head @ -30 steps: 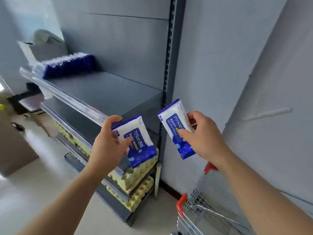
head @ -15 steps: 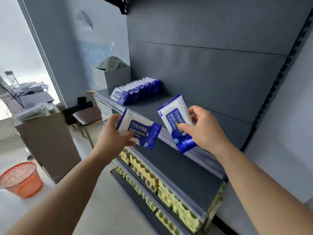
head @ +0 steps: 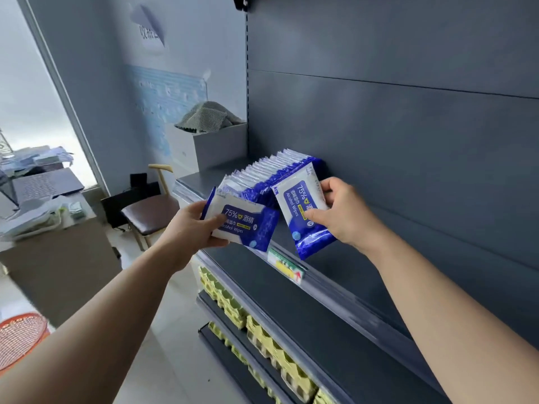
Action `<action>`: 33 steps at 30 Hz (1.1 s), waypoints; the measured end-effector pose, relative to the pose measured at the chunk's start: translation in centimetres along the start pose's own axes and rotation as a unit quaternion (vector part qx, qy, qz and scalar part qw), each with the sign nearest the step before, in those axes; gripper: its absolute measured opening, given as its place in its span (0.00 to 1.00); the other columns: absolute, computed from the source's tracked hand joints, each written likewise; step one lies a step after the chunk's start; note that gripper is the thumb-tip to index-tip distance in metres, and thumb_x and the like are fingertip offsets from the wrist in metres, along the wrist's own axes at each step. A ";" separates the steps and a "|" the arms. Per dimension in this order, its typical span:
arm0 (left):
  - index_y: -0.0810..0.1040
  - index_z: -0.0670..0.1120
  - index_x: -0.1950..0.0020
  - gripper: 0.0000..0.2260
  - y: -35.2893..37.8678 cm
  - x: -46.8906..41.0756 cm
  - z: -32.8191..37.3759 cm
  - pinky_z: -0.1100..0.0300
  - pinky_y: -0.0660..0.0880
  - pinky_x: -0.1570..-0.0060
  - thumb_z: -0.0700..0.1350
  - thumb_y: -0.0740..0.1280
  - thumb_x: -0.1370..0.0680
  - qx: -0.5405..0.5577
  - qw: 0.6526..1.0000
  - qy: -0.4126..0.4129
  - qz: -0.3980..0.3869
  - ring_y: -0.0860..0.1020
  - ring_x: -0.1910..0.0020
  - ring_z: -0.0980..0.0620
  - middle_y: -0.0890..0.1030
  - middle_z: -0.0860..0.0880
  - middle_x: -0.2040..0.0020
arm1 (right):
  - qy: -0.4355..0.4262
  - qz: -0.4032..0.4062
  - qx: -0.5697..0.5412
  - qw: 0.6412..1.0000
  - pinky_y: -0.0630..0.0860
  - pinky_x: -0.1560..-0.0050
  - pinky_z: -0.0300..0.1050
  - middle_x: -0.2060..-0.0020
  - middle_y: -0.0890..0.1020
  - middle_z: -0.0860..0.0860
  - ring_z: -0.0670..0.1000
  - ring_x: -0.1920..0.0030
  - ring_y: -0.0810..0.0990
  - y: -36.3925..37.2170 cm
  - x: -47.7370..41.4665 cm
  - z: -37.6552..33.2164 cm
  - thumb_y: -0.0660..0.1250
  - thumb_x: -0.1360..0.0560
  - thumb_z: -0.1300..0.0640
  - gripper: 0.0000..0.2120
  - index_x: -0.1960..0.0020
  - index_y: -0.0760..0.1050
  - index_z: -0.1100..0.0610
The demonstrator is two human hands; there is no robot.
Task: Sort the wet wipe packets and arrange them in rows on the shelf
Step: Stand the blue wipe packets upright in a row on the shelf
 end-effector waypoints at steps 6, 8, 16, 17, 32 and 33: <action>0.75 0.44 0.40 0.13 -3.0 -10.7 0.3 0.52 0.80 0.51 0.38 0.68 0.24 -0.064 0.996 -0.004 -0.064 0.81 0.50 0.45 0.81 0.45 0.46 | 0.008 -0.008 -0.007 1.000 0.80 0.47 0.53 0.53 0.84 0.53 0.52 0.53 0.83 4.0 -6.3 -0.3 0.72 0.31 0.69 0.16 0.48 0.72 0.56; 0.76 0.44 0.41 0.13 -3.7 -14.3 0.1 0.48 0.78 0.45 0.36 0.69 0.25 -0.097 0.989 0.000 -0.110 0.81 0.48 0.44 0.81 0.44 0.46 | 0.012 -0.003 -0.008 1.000 0.80 0.48 0.51 0.54 0.84 0.52 0.51 0.54 0.84 5.6 -7.9 -0.3 0.72 0.31 0.69 0.17 0.47 0.72 0.57; 0.80 0.46 0.49 0.12 -3.5 -24.3 -1.0 0.62 0.79 0.54 0.42 0.76 0.31 -0.293 0.908 0.160 -0.253 0.83 0.58 0.55 0.84 0.52 0.55 | 0.087 0.055 0.023 0.994 0.78 0.55 0.40 0.58 0.83 0.46 0.44 0.60 0.82 11.9 -12.8 0.3 0.71 0.32 0.71 0.18 0.51 0.71 0.52; 0.80 0.47 0.50 0.12 -3.3 -25.1 -1.2 0.66 0.78 0.57 0.43 0.77 0.32 -0.295 0.901 0.176 -0.263 0.83 0.61 0.60 0.84 0.54 0.57 | 0.095 0.072 0.043 0.992 0.79 0.54 0.42 0.57 0.84 0.47 0.46 0.58 0.83 12.3 -13.1 0.6 0.72 0.32 0.70 0.18 0.53 0.72 0.51; 0.75 0.55 0.55 0.13 -2.2 -29.8 -2.2 0.71 0.72 0.68 0.47 0.77 0.32 -0.232 0.865 0.253 -0.366 0.81 0.63 0.57 0.82 0.54 0.57 | 0.185 0.034 0.266 0.945 0.67 0.66 0.34 0.62 0.77 0.42 0.42 0.64 0.73 14.5 -14.4 -0.7 0.75 0.32 0.61 0.12 0.52 0.79 0.51; 0.75 0.55 0.54 0.10 -2.2 -29.7 -2.1 0.71 0.74 0.67 0.46 0.74 0.28 -0.222 0.859 0.244 -0.391 0.82 0.60 0.58 0.82 0.55 0.56 | 0.190 0.037 0.279 0.941 0.67 0.65 0.33 0.61 0.77 0.41 0.42 0.63 0.73 14.8 -14.5 -0.7 0.75 0.32 0.60 0.13 0.50 0.79 0.50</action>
Point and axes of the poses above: each hand's wrist, its own x-axis away from the middle knuckle, its own y-axis out of the palm, z = x × y, the point moved 3 cm from there along -x, towards the middle knuckle
